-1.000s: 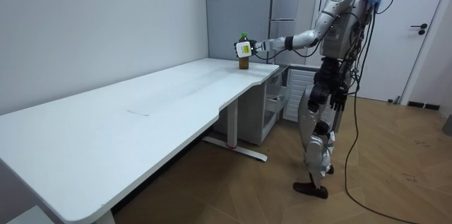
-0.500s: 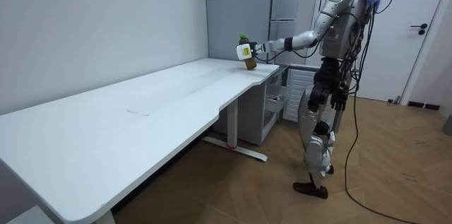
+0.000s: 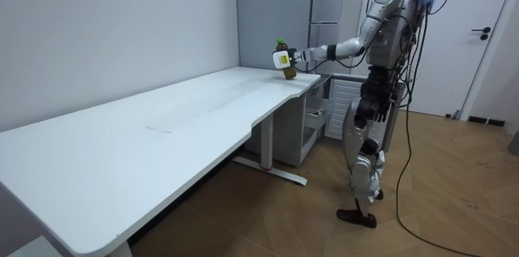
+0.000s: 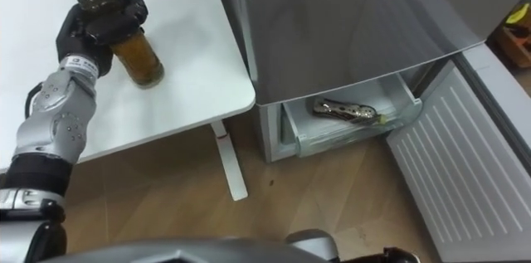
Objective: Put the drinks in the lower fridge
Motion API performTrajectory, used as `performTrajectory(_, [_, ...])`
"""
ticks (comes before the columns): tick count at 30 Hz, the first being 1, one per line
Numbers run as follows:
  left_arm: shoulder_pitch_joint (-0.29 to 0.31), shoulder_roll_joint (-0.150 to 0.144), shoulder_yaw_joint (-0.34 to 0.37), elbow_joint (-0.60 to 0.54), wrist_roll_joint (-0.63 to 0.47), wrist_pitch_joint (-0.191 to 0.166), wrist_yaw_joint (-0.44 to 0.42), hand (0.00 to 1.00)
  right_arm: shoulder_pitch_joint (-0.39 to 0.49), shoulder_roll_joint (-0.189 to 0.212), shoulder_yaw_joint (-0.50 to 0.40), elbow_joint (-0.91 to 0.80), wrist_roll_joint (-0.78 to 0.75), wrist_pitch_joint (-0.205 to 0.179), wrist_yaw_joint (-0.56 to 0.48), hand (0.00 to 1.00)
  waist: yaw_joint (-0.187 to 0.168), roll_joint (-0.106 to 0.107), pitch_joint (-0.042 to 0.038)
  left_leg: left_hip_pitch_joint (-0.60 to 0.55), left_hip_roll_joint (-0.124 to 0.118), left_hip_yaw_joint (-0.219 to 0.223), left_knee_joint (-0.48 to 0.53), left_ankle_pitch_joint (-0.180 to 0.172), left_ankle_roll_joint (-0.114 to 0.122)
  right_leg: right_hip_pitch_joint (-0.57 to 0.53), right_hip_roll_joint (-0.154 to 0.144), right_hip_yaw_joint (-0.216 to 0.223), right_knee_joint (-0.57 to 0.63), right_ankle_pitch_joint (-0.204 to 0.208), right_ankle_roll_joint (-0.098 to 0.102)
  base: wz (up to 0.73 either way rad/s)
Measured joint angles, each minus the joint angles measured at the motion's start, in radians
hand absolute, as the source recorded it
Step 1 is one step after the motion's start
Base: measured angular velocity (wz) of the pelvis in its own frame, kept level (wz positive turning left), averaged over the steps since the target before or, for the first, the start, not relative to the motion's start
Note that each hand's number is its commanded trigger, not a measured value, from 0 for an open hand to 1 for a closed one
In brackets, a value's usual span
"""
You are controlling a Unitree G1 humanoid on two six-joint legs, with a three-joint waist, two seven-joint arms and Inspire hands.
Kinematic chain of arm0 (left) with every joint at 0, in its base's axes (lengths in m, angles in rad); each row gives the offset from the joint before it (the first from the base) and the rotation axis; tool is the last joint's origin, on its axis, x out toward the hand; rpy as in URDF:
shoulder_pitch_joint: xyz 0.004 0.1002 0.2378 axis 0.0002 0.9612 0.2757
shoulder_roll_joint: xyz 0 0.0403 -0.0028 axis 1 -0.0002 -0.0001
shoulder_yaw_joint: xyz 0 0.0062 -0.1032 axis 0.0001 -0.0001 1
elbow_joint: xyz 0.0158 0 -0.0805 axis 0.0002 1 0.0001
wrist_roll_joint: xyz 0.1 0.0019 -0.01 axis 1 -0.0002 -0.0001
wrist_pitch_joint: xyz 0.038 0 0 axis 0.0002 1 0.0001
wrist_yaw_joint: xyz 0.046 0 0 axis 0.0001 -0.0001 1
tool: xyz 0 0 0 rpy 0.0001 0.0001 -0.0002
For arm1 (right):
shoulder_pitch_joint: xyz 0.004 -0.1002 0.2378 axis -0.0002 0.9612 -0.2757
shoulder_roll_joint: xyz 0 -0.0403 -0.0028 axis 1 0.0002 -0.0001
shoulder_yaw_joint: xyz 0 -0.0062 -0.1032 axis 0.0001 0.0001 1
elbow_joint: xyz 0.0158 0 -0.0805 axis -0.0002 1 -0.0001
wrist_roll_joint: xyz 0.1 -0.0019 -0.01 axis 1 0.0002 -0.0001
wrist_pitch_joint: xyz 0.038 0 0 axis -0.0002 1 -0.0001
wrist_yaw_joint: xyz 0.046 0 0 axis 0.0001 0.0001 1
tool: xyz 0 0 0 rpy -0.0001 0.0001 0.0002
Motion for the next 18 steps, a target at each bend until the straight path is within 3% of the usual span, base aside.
performTrajectory(6, [0.039,-0.044,-0.024,-0.085,0.003,0.010,-0.030,1.00,0.002,0.040,0.060,-0.105,0.053,-0.058,0.038,0.00,0.045,-0.005,-0.0006,0.018,0.001,-0.022,0.000,0.000,0.000,0.027,0.000,-0.026,-0.016,0.001,-0.002,0.09])
performTrajectory(11, [0.102,-0.051,-0.072,-0.188,-0.077,0.011,-0.049,1.00,0.002,0.044,0.172,-0.238,0.019,-0.055,0.094,0.00,0.082,-0.004,-0.0016,0.004,-0.002,-0.037,0.002,0.001,-0.001,0.026,-0.003,-0.045,-0.015,0.003,-0.004,0.09])
performTrajectory(18, [0.192,-0.057,-0.123,-0.214,-0.193,0.015,-0.048,1.00,0.011,0.057,0.230,-0.394,0.008,-0.052,0.105,0.00,0.118,-0.007,0.0000,-0.007,-0.003,-0.042,0.009,0.003,-0.001,0.026,-0.006,-0.057,-0.014,0.003,-0.004,0.04])
